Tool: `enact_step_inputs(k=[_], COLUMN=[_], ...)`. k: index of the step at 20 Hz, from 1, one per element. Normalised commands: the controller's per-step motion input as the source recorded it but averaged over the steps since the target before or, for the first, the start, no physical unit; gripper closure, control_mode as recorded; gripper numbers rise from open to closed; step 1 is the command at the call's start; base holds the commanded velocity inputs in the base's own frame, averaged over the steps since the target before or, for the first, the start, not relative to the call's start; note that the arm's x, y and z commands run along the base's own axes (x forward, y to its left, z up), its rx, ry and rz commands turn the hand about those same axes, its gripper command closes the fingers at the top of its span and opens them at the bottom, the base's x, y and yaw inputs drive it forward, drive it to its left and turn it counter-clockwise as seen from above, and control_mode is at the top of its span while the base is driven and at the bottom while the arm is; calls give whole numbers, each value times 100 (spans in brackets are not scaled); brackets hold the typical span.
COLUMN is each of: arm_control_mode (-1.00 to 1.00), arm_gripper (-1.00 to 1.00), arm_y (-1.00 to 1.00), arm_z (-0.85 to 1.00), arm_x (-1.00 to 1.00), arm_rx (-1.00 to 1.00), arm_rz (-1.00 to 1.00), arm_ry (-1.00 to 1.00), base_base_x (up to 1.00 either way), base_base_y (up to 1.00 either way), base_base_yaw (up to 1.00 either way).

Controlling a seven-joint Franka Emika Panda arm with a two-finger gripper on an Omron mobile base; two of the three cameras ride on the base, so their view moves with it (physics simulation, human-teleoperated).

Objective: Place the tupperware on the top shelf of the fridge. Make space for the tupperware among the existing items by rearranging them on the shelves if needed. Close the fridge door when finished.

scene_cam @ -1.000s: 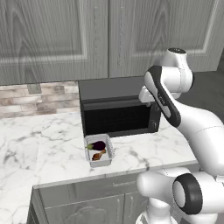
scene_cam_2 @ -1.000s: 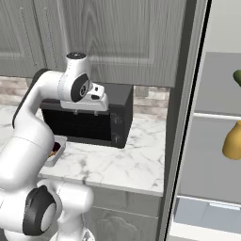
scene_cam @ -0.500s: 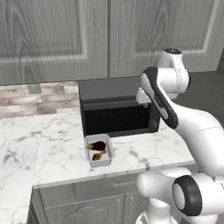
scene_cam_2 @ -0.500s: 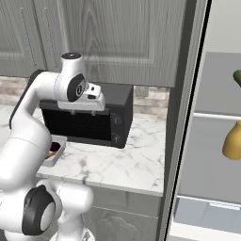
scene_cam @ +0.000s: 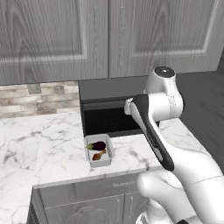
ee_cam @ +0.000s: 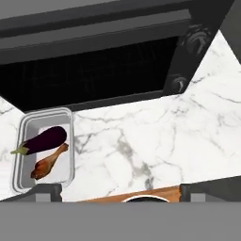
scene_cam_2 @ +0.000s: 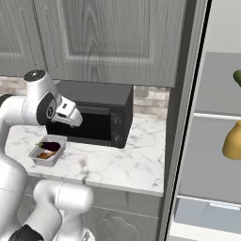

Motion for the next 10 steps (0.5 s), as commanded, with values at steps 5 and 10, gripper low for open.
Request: enact_step_inputs(k=[5,10], arm_control_mode=[-100,-100], arm_gripper=[-100,-100], arm_y=[21,40], arm_z=[0,-5], arm_x=[-28,-27], arm_rx=[20,21], arm_rz=[-14,-24], arm_ry=[-2,0], base_base_x=[0,0], base_base_y=[0,0], base_base_yaw=[0,0])
